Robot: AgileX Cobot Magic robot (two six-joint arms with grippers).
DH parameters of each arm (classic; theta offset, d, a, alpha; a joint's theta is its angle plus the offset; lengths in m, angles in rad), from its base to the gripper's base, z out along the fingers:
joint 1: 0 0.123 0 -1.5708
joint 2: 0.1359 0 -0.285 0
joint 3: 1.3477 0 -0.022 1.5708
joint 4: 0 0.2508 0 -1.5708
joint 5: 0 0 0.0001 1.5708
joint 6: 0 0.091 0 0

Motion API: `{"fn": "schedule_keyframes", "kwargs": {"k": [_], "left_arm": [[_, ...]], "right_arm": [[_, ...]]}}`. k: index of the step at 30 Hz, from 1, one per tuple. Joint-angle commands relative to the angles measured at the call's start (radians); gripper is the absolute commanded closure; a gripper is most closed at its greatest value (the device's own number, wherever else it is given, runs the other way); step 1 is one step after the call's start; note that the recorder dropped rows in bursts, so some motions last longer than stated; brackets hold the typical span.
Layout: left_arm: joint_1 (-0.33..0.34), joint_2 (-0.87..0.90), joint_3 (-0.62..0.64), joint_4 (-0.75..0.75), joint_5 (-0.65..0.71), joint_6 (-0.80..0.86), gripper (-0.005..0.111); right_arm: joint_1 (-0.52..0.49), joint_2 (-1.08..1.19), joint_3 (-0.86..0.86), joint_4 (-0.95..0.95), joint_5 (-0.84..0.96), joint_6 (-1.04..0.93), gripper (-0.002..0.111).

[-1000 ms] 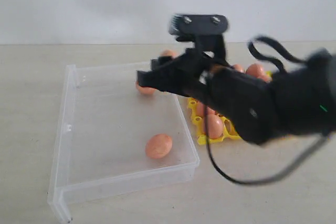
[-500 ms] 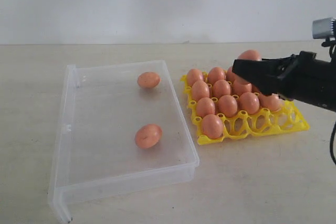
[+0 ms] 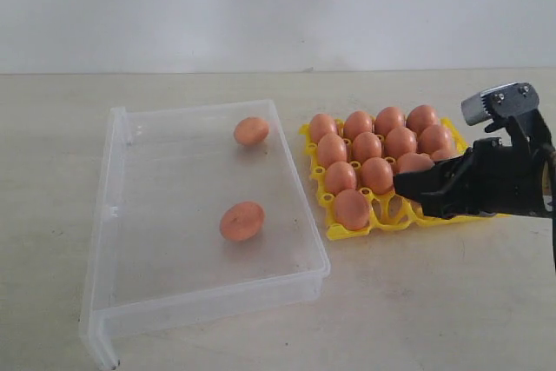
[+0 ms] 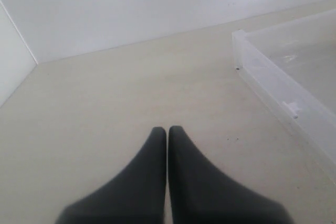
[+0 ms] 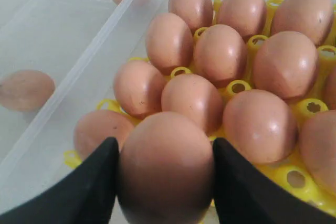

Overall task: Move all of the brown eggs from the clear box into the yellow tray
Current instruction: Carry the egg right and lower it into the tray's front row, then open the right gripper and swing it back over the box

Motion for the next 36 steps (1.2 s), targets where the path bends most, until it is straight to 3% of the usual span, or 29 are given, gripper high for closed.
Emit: {"fn": "schedule_keyframes", "kwargs": {"k": [1,14,24,36], "left_arm": [[-0.004,-0.001,0.003,-0.002,-0.002,-0.005,0.105],[-0.004,-0.001,0.003,-0.002,-0.002,-0.005,0.105],[-0.004,-0.001,0.003,-0.002,-0.002,-0.005,0.105],[-0.004,-0.001,0.003,-0.002,-0.004,-0.005,0.105]], "right_arm": [[0.005,-0.002,-0.004,0.026,0.002,-0.221,0.108],[0.005,0.206,-0.008,0.149,-0.219,-0.369,0.108],[0.005,0.206,-0.008,0.247,-0.212,-0.447,0.108],[0.005,0.206,-0.008,0.229,-0.217,-0.437,0.105]]}}
